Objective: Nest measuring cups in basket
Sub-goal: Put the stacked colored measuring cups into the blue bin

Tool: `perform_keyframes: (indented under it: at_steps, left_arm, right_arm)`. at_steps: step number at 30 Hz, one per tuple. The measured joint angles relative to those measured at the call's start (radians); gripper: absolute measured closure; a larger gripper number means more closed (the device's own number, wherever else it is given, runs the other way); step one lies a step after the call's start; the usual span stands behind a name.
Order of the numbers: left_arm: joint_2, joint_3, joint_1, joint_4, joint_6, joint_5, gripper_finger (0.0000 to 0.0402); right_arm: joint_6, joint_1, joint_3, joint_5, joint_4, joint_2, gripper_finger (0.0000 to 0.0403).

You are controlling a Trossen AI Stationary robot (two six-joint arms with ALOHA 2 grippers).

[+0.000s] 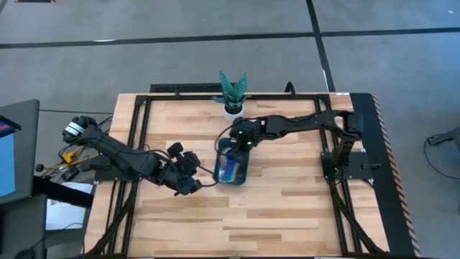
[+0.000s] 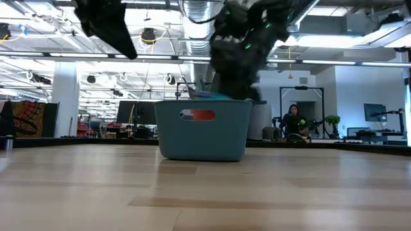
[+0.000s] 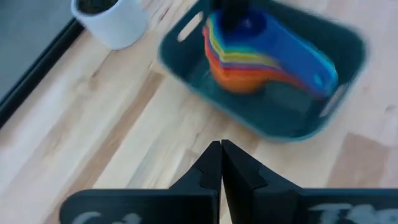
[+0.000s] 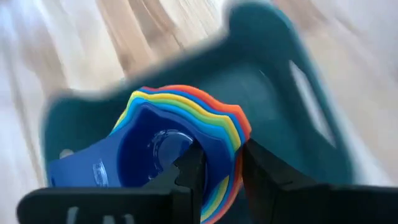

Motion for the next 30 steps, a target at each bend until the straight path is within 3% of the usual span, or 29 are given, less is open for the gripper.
perform_keyframes:
  at_steps: [22, 25, 30]
  left_arm:
    - [0.000, -0.003, 0.045, -0.006, 0.031, 0.015, 0.0401]
    - [0.000, -0.003, 0.045, -0.006, 0.031, 0.015, 0.0401]
    - [0.000, -0.003, 0.045, -0.006, 0.032, 0.014, 0.0401]
  right_arm:
    - [-0.003, -0.011, 0.002, -0.020, 0.013, 0.071, 0.0299]
    - [0.025, -0.011, 0.002, -0.018, 0.011, 0.071, 0.0285]
    - [0.026, -0.011, 0.000, -0.006, 0.011, 0.071, 0.0227]
